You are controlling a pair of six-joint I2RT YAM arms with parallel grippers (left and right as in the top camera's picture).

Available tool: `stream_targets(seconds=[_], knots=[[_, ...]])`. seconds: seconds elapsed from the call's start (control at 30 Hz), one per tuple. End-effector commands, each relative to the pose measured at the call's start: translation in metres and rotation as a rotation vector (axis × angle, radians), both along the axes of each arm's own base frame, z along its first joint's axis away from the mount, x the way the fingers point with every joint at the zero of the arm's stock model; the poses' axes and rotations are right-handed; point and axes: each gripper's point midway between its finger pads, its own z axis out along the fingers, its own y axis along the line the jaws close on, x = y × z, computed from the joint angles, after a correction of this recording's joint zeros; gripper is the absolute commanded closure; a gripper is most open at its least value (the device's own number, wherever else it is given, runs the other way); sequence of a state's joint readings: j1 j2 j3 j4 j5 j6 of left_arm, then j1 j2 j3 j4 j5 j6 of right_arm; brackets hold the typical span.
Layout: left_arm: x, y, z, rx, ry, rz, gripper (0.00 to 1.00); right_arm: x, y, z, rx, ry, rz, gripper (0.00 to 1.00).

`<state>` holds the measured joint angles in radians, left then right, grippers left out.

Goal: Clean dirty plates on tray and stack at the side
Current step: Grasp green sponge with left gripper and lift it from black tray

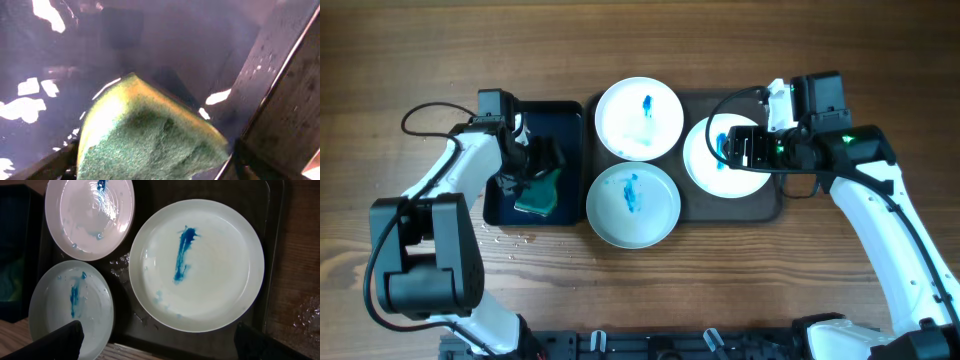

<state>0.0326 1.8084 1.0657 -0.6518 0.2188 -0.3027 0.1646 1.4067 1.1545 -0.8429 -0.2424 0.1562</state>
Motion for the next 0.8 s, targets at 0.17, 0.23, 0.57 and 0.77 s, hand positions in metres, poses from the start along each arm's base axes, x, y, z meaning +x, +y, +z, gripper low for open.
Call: stream_targets(seconds=[0.17, 0.23, 0.57, 0.77], knots=[[-0.008, 0.022, 0.04, 0.191, -0.039, -0.322, 0.1, 0.005, -0.001, 0.003, 0.001, -0.006, -0.015, 0.03], [-0.014, 0.021, 0.031, 0.197, -0.021, -0.401, 0.11, 0.007, 0.0, 0.004, 0.002, -0.015, -0.014, 0.03], [-0.027, 0.002, 0.008, 0.096, 0.025, -0.453, 0.27, 0.007, 0.0, 0.004, 0.002, -0.017, -0.014, 0.02], [-0.043, -0.001, -0.009, 0.135, 0.056, -0.512, 0.23, 0.007, 0.0, 0.004, 0.002, -0.016, -0.014, 0.01]])
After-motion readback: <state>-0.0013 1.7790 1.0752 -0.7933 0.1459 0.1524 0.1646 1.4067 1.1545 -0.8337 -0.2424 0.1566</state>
